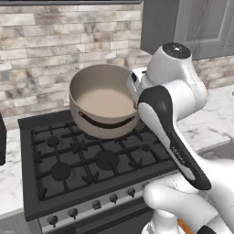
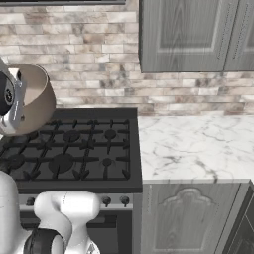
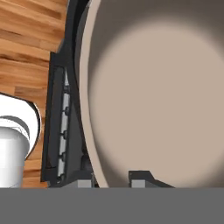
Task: Move the pot and pan from the stove into the sink.
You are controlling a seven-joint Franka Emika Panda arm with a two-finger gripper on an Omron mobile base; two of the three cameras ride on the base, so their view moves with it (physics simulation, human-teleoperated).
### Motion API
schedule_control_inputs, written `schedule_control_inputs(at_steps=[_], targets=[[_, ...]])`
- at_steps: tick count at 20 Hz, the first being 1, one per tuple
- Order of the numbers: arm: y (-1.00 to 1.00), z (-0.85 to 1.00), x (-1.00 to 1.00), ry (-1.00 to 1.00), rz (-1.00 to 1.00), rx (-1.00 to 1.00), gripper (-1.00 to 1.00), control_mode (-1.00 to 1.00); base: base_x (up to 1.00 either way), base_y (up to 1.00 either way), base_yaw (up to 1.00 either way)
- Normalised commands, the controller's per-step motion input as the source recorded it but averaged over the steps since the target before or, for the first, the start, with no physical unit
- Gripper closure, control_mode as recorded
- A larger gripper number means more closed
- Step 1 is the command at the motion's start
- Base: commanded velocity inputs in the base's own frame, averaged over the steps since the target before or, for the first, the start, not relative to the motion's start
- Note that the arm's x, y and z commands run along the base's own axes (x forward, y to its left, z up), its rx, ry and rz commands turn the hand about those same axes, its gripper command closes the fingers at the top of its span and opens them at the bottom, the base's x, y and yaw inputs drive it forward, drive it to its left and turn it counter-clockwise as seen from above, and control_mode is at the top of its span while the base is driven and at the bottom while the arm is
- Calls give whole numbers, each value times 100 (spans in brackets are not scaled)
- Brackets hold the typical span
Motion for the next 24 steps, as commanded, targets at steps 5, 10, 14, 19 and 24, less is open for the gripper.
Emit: schedule_control_inputs(at_steps=[5, 10, 14, 19, 24], targets=[[-32, 45, -100, -1, 11, 11, 100, -100, 0, 0, 0], [-32, 10, -90, 6, 8, 5, 100, -100, 0, 0, 0], [-24, -51, -34, 23, 0, -9, 100, -100, 0, 0, 0], [-7, -9, -14, 1, 0, -1, 100, -100, 0, 0, 0], [0, 0, -2, 0, 0, 0, 100, -100, 0, 0, 0]])
